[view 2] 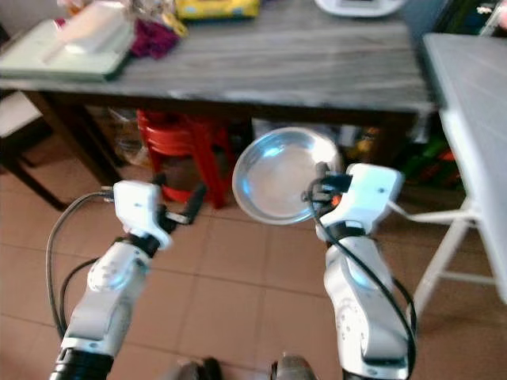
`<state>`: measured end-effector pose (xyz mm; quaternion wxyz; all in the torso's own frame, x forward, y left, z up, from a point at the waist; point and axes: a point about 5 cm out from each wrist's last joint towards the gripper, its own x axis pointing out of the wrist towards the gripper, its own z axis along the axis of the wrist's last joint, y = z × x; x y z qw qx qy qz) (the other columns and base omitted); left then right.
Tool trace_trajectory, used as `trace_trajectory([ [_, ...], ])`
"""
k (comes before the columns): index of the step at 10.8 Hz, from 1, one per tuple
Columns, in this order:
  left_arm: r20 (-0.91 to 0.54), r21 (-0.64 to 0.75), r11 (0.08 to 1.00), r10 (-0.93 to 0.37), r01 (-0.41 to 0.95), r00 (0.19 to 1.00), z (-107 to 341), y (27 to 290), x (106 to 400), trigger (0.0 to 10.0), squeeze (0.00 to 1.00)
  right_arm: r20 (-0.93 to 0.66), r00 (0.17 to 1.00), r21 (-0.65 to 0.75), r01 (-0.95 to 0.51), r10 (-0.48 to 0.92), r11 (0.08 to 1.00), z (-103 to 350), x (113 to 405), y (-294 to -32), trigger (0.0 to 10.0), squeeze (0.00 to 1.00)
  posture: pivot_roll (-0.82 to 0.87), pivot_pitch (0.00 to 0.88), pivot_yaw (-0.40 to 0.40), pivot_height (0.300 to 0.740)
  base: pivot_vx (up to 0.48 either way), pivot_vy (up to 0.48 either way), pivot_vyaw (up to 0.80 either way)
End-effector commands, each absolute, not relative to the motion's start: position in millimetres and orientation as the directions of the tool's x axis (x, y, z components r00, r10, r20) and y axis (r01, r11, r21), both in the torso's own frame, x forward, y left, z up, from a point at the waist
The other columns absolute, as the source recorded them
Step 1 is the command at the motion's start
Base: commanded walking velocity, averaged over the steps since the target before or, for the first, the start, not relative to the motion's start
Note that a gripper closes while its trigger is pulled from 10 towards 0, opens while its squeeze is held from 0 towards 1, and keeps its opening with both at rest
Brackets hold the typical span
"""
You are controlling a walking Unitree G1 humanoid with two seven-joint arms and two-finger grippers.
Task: Setting the table
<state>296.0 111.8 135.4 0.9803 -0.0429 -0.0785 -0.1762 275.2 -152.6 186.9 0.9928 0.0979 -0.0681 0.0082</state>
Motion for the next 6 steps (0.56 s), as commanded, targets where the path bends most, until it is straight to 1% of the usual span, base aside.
trace_trajectory([
  [1, 0.172, -0.053, 0.924, -0.365, 0.379, 0.915, 135.8, 104.2, 294.3, 10.0, 0.0, 0.156, 0.988, 0.188, -0.011, -0.019, 0.982, 190.8, 272.9, -158.9, 10.0, 0.0, -0.22, 0.207, 0.055, 0.74, 0.349, 0.0, 0.0],
  [6, 0.173, -0.054, 0.923, -0.367, 0.381, 0.914, 136.2, 103.3, 294.4, 10.0, 0.0, 0.155, 0.988, 0.187, -0.009, -0.02, 0.982, 190.5, 273.0, -159.0, 10.0, 0.0, -0.22, 0.207, 0.055, 0.74, 0.349, 0.0, 0.0],
])
